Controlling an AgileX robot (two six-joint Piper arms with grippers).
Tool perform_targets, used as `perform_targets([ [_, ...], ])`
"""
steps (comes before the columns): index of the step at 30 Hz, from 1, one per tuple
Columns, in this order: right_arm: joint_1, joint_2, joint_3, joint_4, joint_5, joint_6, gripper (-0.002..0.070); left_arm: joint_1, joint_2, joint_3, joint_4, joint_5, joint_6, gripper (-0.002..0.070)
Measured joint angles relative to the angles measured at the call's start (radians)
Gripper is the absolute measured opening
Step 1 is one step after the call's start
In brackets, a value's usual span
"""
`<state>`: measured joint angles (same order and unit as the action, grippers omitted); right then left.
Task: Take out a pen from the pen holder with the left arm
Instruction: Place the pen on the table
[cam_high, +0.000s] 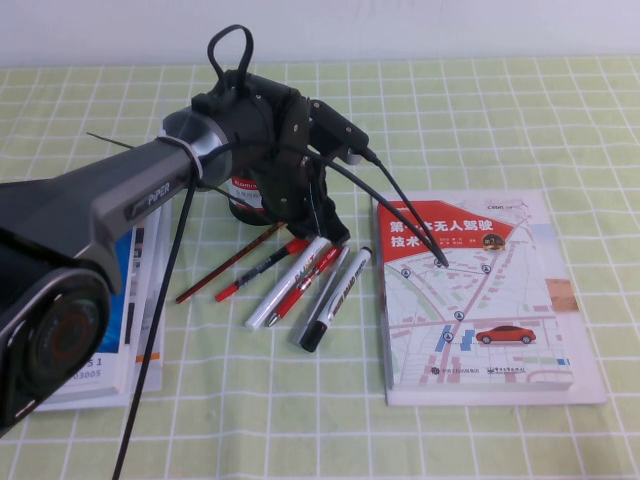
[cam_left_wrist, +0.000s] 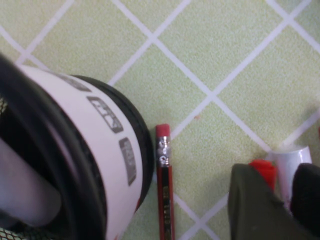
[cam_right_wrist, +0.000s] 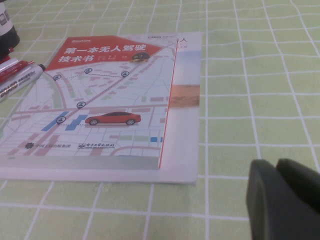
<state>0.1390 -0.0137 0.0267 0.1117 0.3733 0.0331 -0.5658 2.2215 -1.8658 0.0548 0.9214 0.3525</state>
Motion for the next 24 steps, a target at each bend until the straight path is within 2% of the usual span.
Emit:
perform_targets([
  [4, 0.000, 0.000, 0.000, 0.000, 0.000, 0.000, -0.0014, 0.000, 0.000, 0.000, 0.000, 0.000, 0.000, 0.0244],
  [10, 0.000, 0.000, 0.000, 0.000, 0.000, 0.000, -0.0014, 0.000, -0.002, 0.000, 0.000, 0.005, 0.000, 0.0276],
  [20, 0.000, 0.000, 0.000, 0.000, 0.000, 0.000, -0.0014, -0.006, -0.152, 0.012, 0.013, 0.092, -0.093, 0.0268],
  [22, 0.000, 0.000, 0.000, 0.000, 0.000, 0.000, -0.0014, -0.013, -0.208, 0.050, 0.015, 0.096, -0.099, 0.0238],
  [24, 0.000, 0.000, 0.000, 0.000, 0.000, 0.000, -0.0014, -0.017, -0.269, 0.114, 0.015, 0.086, -0.107, 0.0174],
])
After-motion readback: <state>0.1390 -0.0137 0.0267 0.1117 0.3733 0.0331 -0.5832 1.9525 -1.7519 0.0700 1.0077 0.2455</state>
